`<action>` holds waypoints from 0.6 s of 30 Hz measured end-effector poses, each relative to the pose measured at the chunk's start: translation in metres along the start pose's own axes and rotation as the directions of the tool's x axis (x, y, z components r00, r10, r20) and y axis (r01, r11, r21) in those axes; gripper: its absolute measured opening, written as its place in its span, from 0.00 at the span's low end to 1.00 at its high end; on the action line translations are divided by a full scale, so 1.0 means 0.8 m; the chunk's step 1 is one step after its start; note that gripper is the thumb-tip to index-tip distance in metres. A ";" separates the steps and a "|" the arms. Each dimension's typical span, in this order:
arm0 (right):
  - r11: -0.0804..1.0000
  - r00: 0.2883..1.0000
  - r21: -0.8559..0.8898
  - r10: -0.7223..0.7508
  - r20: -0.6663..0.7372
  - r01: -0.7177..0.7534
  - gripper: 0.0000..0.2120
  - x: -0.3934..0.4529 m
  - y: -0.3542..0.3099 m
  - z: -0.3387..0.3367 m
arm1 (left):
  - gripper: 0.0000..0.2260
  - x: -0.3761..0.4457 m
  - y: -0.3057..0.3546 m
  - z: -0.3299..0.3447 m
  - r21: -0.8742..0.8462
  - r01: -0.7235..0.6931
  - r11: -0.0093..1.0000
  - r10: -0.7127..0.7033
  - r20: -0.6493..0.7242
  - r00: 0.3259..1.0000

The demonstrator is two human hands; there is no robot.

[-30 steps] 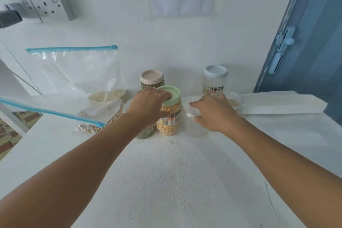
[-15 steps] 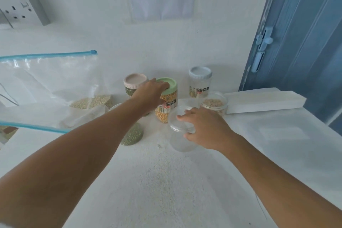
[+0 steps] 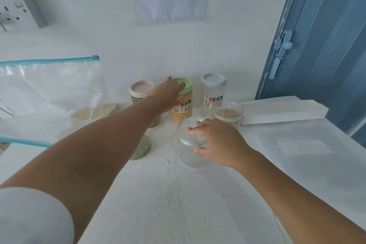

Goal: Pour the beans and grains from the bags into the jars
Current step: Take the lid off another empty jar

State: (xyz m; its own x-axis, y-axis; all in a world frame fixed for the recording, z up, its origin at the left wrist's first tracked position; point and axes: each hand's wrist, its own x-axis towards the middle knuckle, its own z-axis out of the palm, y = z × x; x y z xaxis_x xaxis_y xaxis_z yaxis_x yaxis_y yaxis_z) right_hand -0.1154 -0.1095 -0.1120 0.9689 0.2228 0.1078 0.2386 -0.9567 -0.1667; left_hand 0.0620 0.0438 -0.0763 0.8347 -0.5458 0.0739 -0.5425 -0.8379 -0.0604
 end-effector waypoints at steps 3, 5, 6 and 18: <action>1.000 1.000 0.004 -0.005 -0.014 0.005 0.28 0.000 0.003 0.001 | 0.40 -0.027 -0.006 0.008 -0.065 -0.005 0.998 -0.002 -0.114 0.993; 0.999 1.000 0.040 -0.005 -0.021 0.006 0.27 0.000 0.005 0.002 | 0.37 -0.066 -0.011 0.011 -0.153 0.017 0.988 -0.056 -0.253 0.966; 0.998 1.000 0.059 -0.007 -0.026 0.009 0.27 0.001 0.006 0.002 | 0.33 -0.091 -0.012 0.012 -0.185 0.038 0.982 -0.096 -0.317 0.944; 0.995 0.998 0.081 -0.058 -0.029 0.060 0.28 0.024 -0.009 0.007 | 0.22 -0.204 -0.042 0.059 -0.055 0.365 0.929 -0.369 -0.076 0.926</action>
State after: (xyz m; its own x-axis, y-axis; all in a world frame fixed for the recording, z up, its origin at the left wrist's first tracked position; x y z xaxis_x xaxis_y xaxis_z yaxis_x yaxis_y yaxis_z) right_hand -0.0981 -0.0976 -0.1146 0.9510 0.2725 0.1458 0.3012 -0.9231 -0.2392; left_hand -0.0513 0.1617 -0.1329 0.9661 -0.1973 0.1668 -0.2042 -0.9786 0.0255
